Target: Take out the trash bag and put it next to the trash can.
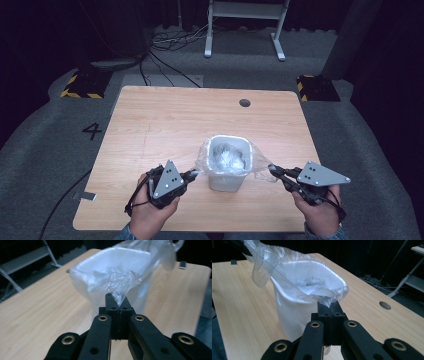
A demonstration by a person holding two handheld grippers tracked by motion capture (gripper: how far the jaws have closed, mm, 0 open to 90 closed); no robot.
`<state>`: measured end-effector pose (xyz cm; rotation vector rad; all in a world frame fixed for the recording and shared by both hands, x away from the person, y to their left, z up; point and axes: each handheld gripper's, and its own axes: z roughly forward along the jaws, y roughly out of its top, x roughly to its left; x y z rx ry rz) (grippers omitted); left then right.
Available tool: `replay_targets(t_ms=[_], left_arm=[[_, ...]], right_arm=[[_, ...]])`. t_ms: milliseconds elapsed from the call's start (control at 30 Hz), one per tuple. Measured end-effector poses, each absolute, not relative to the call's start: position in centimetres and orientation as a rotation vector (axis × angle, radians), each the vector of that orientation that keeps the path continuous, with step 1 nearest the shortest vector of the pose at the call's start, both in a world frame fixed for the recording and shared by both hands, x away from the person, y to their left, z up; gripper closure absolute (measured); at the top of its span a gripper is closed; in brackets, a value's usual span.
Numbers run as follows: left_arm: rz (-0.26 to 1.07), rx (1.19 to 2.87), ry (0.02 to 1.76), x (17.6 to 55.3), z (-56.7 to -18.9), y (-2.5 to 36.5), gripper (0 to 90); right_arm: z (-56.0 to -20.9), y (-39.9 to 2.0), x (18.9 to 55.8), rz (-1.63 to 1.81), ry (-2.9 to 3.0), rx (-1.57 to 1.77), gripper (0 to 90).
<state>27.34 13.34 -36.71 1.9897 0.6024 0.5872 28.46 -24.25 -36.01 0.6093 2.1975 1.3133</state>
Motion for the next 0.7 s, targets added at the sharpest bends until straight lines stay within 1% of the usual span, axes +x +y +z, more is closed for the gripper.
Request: replay_targets(t_ms=[67, 233, 433, 533, 700], left_arm=[[0.615, 1.988, 0.621, 28.3, -36.4, 13.5, 89.6], [0.63, 1.997, 0.684, 31.1, -36.8, 13.7, 89.6], [0.604, 2.023, 0.748, 34.1, -37.8, 13.4, 89.6], [0.591, 2.05, 0.77, 35.3, -38.6, 13.2, 89.6], [0.638, 2.107, 0.767, 35.9, -39.7, 12.4, 89.6]], right_arm=[[-35.8, -24.0, 29.0, 1.324, 2.193, 0.606, 90.0], [-35.9, -23.5, 31.1, 1.345, 2.199, 0.635, 90.0], [-37.0, -23.2, 33.9, 1.328, 2.236, 0.708, 90.0], [-37.9, -23.0, 35.2, 1.329, 2.261, 0.747, 90.0], [-39.5, -22.9, 36.6, 1.332, 2.302, 0.803, 90.0]])
